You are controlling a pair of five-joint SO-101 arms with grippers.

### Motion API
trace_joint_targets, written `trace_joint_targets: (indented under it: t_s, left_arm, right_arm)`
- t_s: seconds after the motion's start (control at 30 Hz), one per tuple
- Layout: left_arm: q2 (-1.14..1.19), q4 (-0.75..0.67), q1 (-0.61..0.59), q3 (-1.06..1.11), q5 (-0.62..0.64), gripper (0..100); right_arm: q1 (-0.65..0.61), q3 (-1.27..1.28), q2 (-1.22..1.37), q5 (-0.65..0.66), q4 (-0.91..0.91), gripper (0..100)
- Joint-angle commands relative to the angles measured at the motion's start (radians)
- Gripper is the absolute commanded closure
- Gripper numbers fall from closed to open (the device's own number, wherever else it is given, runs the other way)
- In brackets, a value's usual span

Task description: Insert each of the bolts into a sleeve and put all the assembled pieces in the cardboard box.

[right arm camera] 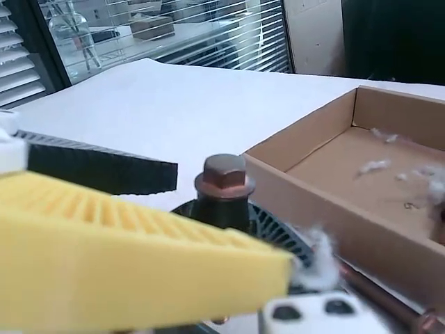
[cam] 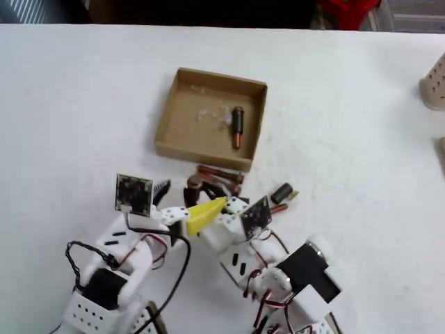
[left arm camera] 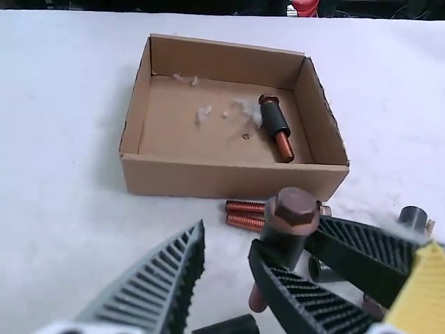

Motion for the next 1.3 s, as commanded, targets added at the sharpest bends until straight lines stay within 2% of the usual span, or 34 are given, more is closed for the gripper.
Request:
trace_joint_targets:
  t_s: [0.0, 0.1, 0.27, 0.5, 0.63, 0.73, 0.9, 0.93, 1.03, 1.27]
  left_arm:
    - [-0.008, -0.141, -0.045, -0.046, -0.012, 52]
    - [-0.008, -0.192, -0.077, -0.048, -0.012, 52]
    - [-0.008, -0.187, -0.117, -0.104, -0.009, 52]
    - [-0.008, 0.005, -0.133, -0.276, 0.051, 52]
    - [-0.008, 0.044, -0.211, -0.298, 0.051, 52]
    - [-0.008, 0.044, -0.286, -0.298, 0.051, 61]
    - [-0.008, 0.043, -0.351, -0.302, 0.029, 96]
    - [-0.008, 0.043, -0.360, -0.302, 0.005, 99]
    - [-0.007, 0.071, -0.414, -0.279, -0.055, 92]
    - [-0.007, 0.072, -0.607, -0.083, -0.061, 98]
  right_arm:
    - [0.004, -0.006, -0.013, 0.011, -0.033, 98.2]
    - [0.004, -0.006, -0.012, 0.011, -0.033, 98.2]
    - [0.004, -0.006, -0.010, 0.011, -0.033, 98.2]
    - [0.004, -0.006, -0.010, 0.011, -0.033, 98.2]
    - [0.005, -0.006, -0.008, 0.011, -0.033, 98.2]
    - [0.005, -0.006, -0.008, 0.011, -0.031, 98.2]
    - [0.005, -0.006, -0.007, 0.011, -0.028, 98.2]
    - [0.005, -0.006, -0.007, 0.011, -0.028, 98.2]
    - [0.005, -0.005, -0.007, 0.011, -0.028, 98.2]
    - [0.002, 0.026, -0.015, 0.011, -0.033, 98.2]
